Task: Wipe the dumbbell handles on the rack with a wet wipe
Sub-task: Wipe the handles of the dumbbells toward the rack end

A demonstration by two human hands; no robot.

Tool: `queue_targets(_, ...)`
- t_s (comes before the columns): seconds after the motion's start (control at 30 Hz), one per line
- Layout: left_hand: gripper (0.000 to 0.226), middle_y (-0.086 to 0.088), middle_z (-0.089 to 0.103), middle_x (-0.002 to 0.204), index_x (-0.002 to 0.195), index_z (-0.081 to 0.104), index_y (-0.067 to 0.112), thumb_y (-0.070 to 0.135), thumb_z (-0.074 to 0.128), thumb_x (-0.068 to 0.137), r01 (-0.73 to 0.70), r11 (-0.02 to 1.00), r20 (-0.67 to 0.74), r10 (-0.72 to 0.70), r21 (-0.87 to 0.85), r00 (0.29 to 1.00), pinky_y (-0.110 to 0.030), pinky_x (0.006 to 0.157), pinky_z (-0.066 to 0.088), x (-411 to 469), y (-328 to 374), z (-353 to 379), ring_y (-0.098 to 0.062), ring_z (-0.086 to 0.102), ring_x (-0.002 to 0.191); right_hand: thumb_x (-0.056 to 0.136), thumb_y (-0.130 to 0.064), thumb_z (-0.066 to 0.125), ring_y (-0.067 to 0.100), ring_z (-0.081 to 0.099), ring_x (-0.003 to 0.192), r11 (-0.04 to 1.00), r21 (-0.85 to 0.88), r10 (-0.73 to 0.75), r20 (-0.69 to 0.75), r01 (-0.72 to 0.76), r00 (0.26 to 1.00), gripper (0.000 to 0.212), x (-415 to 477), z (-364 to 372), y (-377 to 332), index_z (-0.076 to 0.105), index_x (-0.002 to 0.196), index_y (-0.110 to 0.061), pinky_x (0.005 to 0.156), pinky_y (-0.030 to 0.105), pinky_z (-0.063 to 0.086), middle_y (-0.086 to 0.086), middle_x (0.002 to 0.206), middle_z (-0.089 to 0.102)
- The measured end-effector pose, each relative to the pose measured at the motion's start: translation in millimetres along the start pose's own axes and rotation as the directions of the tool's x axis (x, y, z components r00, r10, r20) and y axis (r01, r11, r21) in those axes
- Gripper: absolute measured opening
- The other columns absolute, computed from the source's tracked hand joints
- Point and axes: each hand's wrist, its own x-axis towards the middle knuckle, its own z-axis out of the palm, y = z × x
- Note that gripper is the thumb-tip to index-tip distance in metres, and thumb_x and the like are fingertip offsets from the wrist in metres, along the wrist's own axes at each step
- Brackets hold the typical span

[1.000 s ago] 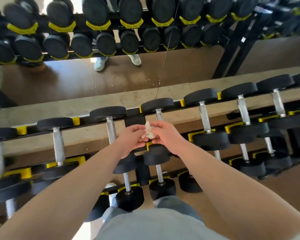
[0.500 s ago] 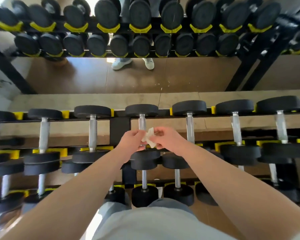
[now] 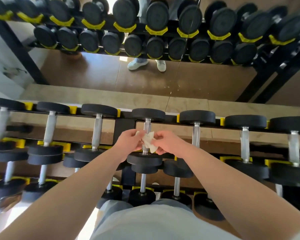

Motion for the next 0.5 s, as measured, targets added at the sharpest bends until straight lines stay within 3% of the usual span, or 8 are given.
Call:
queue_targets(0.07, 0.02, -0.003, 0.076, 0.101, 0.114, 0.072, 0.021, 0.029, 0.057, 0.104, 0.042, 0.998, -0.017, -0.043, -0.057, 0.999, -0.025, 0.073, 0.059, 2.0, -1.9, -3.1, -0.014, 0.073, 0.089, 0.101, -0.014, 0.062, 0.026, 0.071, 0.105, 0.997, -0.07, 0.022, 0.044, -0.019, 0.999, 0.025, 2.9, -1.2, -1.1, 0.062, 0.126, -0.015, 0.091, 0.04, 0.061, 0.01, 0.114, 0.069)
queue_targets(0.13, 0.021, -0.005, 0.074, 0.105, 0.115, 0.069, 0.02, 0.032, 0.055, 0.105, 0.056, 0.994, -0.014, -0.057, -0.094, 0.998, -0.027, 0.075, 0.06, 1.9, -1.6, -3.9, -0.017, 0.072, 0.094, 0.1, -0.015, 0.063, 0.024, 0.07, 0.107, 0.999, -0.018, 0.038, 0.044, -0.037, 0.998, 0.021, 6.7, 1.1, -1.3, 0.064, 0.121, -0.016, 0.092, 0.039, 0.061, 0.01, 0.115, 0.069)
queue_targets(0.23, 0.016, -0.002, 0.073, 0.103, 0.113, 0.067, 0.023, 0.032, 0.06, 0.102, -0.005, 0.999, 0.026, 0.006, -0.038, 1.0, -0.024, 0.073, 0.059, -3.5, -0.4, -4.5, -0.013, 0.071, 0.091, 0.103, -0.015, 0.058, 0.025, 0.069, 0.106, 0.951, 0.298, 0.09, 0.001, -0.086, 0.996, 0.008, 11.7, 7.5, -6.3, 0.062, 0.109, -0.019, 0.093, 0.043, 0.061, 0.013, 0.117, 0.066)
queue_targets(0.33, 0.016, -0.001, 0.074, 0.099, 0.109, 0.071, 0.023, 0.033, 0.067, 0.098, -0.036, 0.998, 0.139, 0.029, 0.051, 0.99, -0.025, 0.077, 0.057, -5.9, -1.9, -6.1, -0.012, 0.069, 0.089, 0.105, -0.015, 0.053, 0.027, 0.068, 0.102, 0.79, 0.604, 0.138, -0.012, -0.103, 0.99, 0.007, 13.4, 9.5, -11.5, 0.059, 0.105, -0.02, 0.092, 0.043, 0.06, 0.013, 0.112, 0.065)
queue_targets(0.5, 0.018, 0.003, 0.073, 0.097, 0.109, 0.072, 0.026, 0.039, 0.062, 0.101, 0.018, 0.992, 0.057, -0.025, 0.128, 0.998, -0.026, 0.08, 0.058, -5.0, -0.3, -4.8, -0.011, 0.067, 0.091, 0.106, -0.019, 0.054, 0.015, 0.064, 0.07, 0.798, 0.598, 0.119, -0.033, -0.076, 0.992, 0.02, 19.8, 9.2, -10.5, 0.061, 0.124, -0.011, 0.068, 0.031, 0.057, 0.014, 0.103, 0.068)
